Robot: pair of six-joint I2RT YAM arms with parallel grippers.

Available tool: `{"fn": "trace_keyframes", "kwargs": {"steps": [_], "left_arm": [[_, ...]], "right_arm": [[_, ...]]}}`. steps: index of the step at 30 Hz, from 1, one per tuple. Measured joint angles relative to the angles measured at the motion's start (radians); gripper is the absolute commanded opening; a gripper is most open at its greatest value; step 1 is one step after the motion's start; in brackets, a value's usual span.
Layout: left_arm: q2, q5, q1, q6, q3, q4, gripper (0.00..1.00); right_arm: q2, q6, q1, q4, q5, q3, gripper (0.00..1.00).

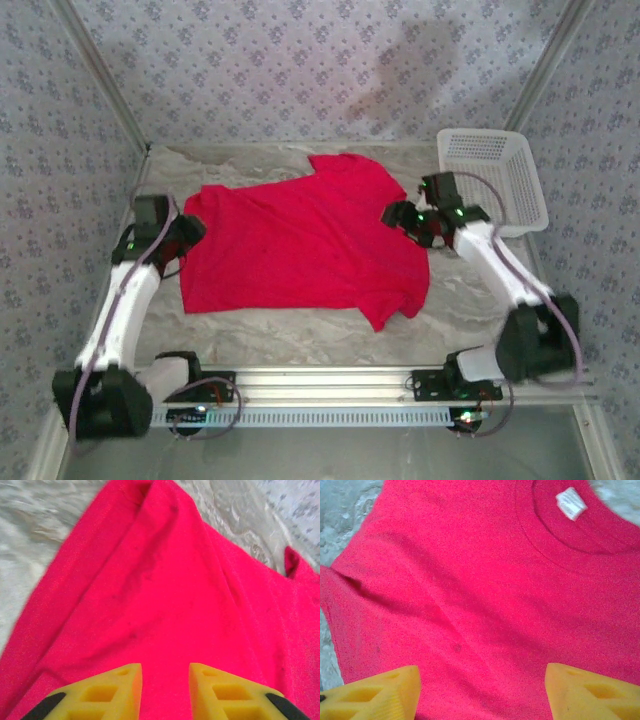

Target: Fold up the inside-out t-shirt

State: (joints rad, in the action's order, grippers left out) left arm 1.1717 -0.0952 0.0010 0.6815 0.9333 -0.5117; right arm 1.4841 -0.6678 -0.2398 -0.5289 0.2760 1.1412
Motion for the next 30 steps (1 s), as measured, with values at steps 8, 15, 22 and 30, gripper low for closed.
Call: {"fn": "trace_keyframes", "kwargs": {"steps": [8,15,22,30], "left_arm": [[0.602,-0.101,-0.003,-0.019,0.29,0.087,0.23],[0.978,-0.156,-0.004,-0.019,0.625,0.099,0.27],[1.093,-0.175,0.001,-0.029,0.843,0.059,0.36],[1.02,-0.165,0.123,-0.058,0.878,-0.002,0.41]], "right_arm": [[0.521,0.003,-0.012,0.04,0.027,0.449,0.61],[0.833,-0.047,0.001,0.008,0.023,0.738,0.56],[0.891,-0.069,0.072,-0.122,-0.081,0.883,0.56],[0.864,-0.016,0.076,-0.168,-0.132,0.919,0.56]]}}
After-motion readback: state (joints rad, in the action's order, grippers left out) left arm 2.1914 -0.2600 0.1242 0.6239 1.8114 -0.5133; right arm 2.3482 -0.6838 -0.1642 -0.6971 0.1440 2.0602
